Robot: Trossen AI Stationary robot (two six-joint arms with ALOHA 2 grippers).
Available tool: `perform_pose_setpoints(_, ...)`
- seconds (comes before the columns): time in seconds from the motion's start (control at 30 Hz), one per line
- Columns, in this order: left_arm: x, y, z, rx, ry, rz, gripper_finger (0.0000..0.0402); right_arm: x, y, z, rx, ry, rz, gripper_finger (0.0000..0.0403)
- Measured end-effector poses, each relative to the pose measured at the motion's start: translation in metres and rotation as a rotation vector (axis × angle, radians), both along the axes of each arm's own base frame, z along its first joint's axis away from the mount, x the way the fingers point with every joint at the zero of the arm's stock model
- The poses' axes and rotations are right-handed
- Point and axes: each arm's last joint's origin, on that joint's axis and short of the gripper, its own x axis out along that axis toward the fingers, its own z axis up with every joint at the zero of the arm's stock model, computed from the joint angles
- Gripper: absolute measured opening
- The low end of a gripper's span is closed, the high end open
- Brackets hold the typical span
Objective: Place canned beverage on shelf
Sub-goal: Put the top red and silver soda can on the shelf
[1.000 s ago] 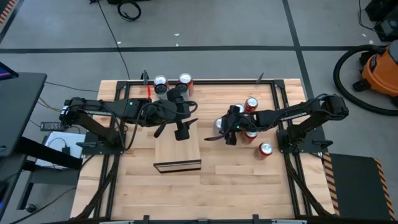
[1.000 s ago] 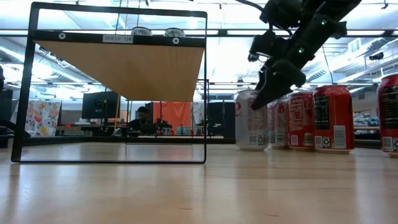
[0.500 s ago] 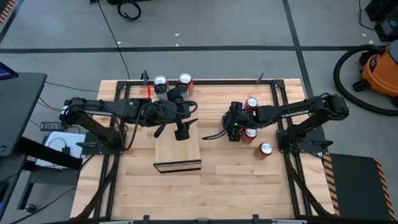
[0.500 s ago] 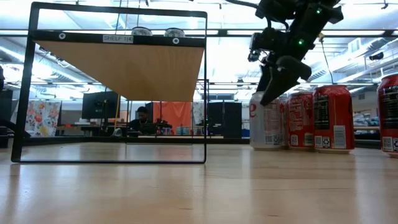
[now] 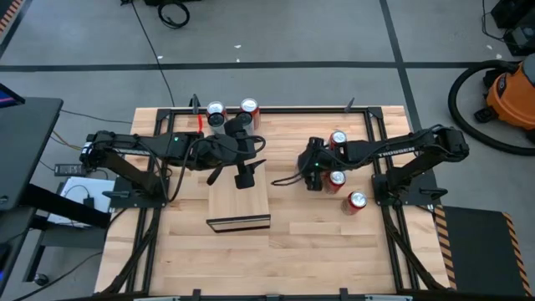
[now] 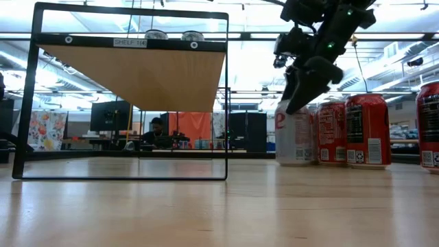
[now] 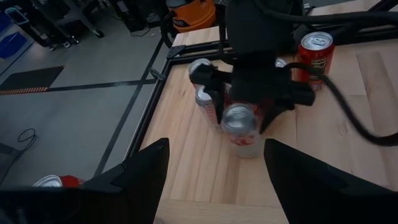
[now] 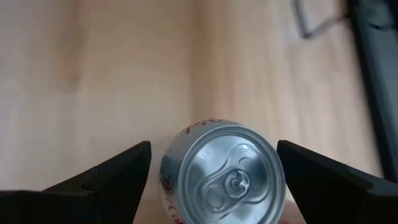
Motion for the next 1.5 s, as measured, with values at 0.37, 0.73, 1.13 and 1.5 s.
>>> perform_pose_setpoints(0.37, 0.0, 0.0, 0.0, 0.0, 0.0, 0.0, 0.0272, 0.003, 0.005, 0.001, -0.016, 0.015, 0.349, 0.0354)
perform_pose_setpoints(0.73, 0.0, 0.0, 0.0, 0.0, -0.001, 0.0, 0.0272, 0.004, 0.016, 0.004, -0.019, -0.026, 0.247, 0.0351)
perform_pose_setpoints(1.13, 0.0, 0.0, 0.0, -0.011, -0.004, 0.001, 0.0272, -0.012, 0.015, 0.025, 0.086, -0.193, -0.074, 0.0351)
perform_pose_setpoints(1.5, -0.001, 0.0, -0.001, -0.021, 0.003, 0.006, 0.0272, -0.022, 0.018, -0.011, 0.141, -0.197, -0.116, 0.0351)
